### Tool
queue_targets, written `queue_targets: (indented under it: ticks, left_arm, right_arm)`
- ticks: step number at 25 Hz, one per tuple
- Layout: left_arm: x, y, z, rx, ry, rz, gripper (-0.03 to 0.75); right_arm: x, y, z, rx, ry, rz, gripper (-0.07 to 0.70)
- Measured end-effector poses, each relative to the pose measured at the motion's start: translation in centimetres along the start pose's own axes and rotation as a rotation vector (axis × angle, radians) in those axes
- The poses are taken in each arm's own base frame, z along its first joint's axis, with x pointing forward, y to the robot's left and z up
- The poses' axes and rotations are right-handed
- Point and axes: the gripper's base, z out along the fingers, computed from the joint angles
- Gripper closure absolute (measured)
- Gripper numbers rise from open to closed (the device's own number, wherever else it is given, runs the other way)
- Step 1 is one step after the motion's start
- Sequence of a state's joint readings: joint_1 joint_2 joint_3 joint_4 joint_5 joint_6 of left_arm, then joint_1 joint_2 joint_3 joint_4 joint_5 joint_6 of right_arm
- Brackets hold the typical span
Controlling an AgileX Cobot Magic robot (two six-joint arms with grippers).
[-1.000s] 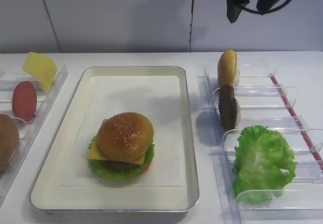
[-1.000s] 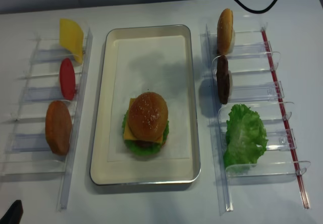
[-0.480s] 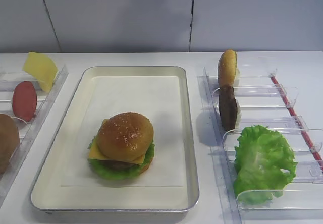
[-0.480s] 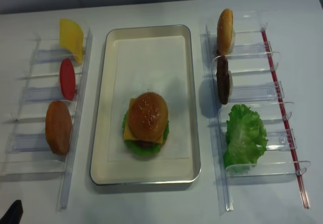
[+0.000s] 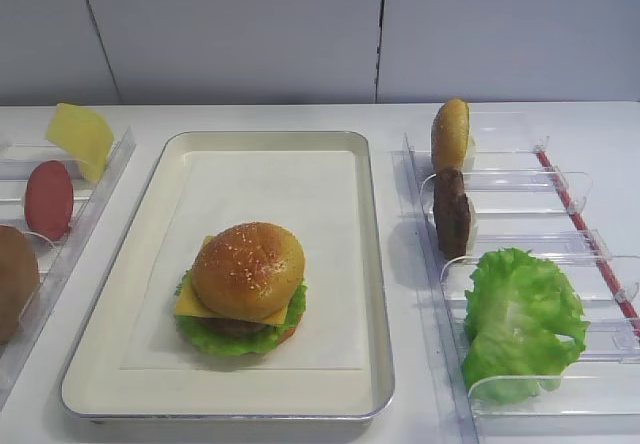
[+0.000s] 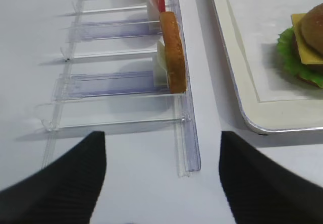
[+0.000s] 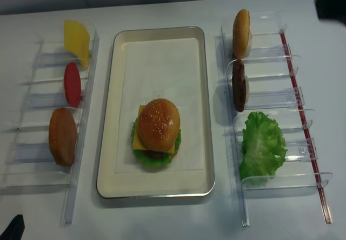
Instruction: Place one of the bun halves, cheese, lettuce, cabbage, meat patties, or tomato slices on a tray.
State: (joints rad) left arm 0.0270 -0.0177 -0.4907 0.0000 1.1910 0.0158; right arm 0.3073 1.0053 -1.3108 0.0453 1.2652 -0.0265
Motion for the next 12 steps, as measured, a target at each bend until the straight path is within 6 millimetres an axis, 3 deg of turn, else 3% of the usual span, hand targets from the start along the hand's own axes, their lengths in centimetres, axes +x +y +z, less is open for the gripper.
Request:
queue_targets:
  ticks: [6, 12]
  left_arm:
    - [0.0, 0.0, 0.0, 0.000, 0.000, 0.000, 0.267]
    - [0.0, 0.0, 0.0, 0.000, 0.000, 0.000, 0.267]
  right_arm:
    - [8.0, 0.3, -3.8, 0.002, -0.200, -0.004, 0.137]
    - [14.2, 0.3, -3.4, 0.003, -0.342, -0.005, 0.137]
